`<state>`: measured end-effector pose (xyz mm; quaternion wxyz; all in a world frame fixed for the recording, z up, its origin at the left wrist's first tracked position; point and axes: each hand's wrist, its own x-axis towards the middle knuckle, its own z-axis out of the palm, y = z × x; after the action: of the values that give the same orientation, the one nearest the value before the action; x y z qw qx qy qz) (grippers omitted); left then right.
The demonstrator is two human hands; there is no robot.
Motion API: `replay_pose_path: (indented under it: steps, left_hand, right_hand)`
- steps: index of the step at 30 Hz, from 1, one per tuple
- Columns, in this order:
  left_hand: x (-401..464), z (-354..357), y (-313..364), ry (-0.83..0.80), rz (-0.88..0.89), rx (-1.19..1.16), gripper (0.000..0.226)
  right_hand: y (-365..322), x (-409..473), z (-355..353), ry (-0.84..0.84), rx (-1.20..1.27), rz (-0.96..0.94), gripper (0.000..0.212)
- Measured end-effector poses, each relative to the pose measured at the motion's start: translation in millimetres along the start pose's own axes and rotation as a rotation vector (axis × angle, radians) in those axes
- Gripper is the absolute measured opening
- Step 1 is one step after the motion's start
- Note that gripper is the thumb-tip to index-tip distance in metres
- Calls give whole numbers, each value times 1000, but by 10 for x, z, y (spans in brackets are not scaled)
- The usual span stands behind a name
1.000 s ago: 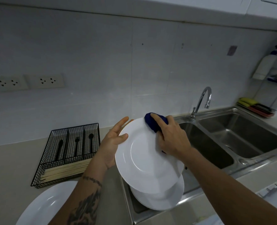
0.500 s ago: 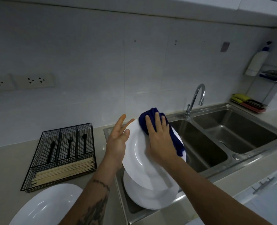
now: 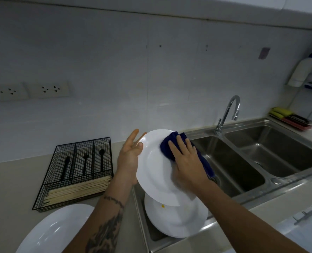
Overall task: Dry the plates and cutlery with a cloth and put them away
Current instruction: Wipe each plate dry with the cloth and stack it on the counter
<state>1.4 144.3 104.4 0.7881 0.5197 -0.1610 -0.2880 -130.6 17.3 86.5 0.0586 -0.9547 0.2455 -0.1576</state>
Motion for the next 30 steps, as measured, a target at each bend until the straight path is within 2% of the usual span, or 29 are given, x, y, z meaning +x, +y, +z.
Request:
replay_pose_path:
  steps: [2,4,7,10,13,18,23,27,30]
  left_hand:
    - [-43,92,-71,-31,-34,-9,47]
    - [-56,109,-136,-11,-67,-74,46]
    - [-14,-26,-98,99,-46,-122,47]
    - [34,-217,18,209,3,-75,53]
    - [119,-361,116,248,12,-85,57]
    - [237,-417,224,327,-39,-157,54]
    - [243,-365,177,285,-119,-206,59]
    - [141,-330,66,252,-124,-57,68]
    - [15,-293,-114,251,-175,57,62]
  right_hand:
    - [-98,91,53,31,65,-56,80]
    - [-220,81,120,50,107,-196,79]
    - [-355,-111,193,-20,212,-323,70]
    - [-362,-316,191,-93,262,-332,58]
    - [-337,-375,105,-47,248,-353,53]
    - [-323,-320,-71,67,227,-403,65]
    - [-205,-249,-155,184,269,-410,54]
    - [-115,-209,-270,263,399,-352,54]
    - [-67,-185,-347,300,476,-299,54]
